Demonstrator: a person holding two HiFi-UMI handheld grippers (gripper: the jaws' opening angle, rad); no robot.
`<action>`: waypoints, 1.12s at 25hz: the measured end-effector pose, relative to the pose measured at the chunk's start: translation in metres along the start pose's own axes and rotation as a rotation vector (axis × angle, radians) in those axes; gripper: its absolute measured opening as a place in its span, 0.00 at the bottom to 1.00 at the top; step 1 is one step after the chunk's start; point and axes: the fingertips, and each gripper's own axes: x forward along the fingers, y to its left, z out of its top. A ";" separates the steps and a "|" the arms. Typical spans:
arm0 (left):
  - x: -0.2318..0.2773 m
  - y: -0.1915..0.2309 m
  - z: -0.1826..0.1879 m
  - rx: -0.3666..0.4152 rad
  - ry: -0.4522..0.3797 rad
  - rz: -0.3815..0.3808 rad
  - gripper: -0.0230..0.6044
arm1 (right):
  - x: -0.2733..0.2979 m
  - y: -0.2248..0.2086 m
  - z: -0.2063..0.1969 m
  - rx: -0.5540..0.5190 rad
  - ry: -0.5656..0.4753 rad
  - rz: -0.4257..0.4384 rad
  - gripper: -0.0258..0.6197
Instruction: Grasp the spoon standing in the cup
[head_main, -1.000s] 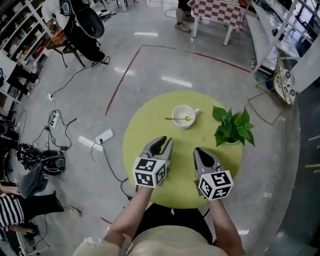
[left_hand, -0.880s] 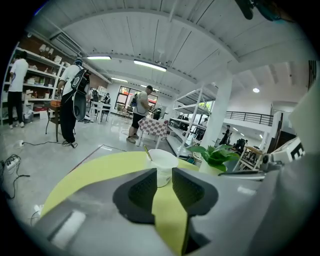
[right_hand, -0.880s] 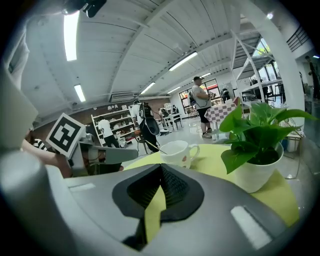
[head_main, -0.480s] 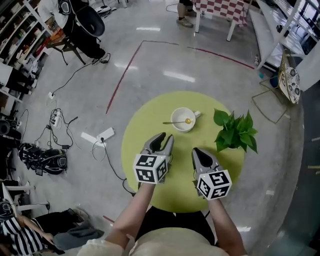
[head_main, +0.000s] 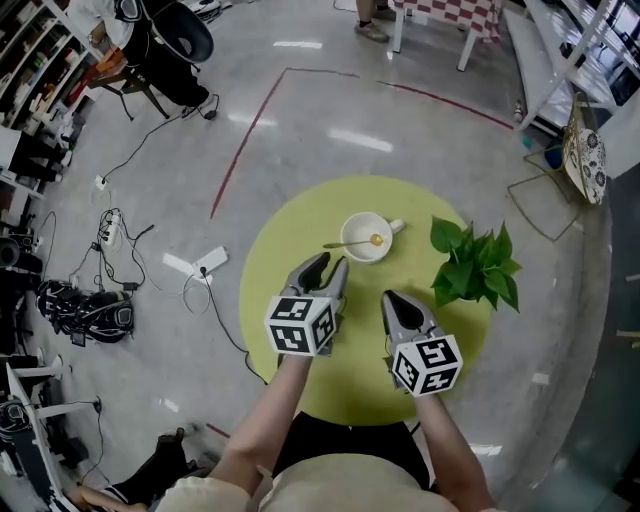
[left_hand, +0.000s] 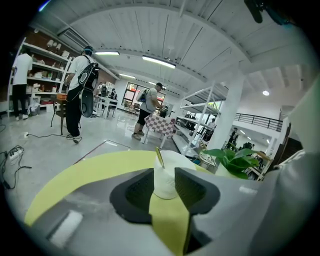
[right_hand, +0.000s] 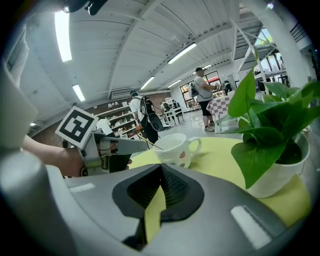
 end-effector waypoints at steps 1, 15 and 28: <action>0.002 0.001 0.000 0.000 0.002 0.000 0.25 | 0.001 -0.001 0.000 -0.002 0.003 0.000 0.04; 0.026 0.003 0.006 -0.030 0.013 0.000 0.25 | 0.012 -0.009 -0.003 0.025 0.022 -0.005 0.04; 0.028 0.002 0.012 -0.053 0.005 0.025 0.14 | 0.010 -0.005 -0.003 0.030 0.028 -0.004 0.04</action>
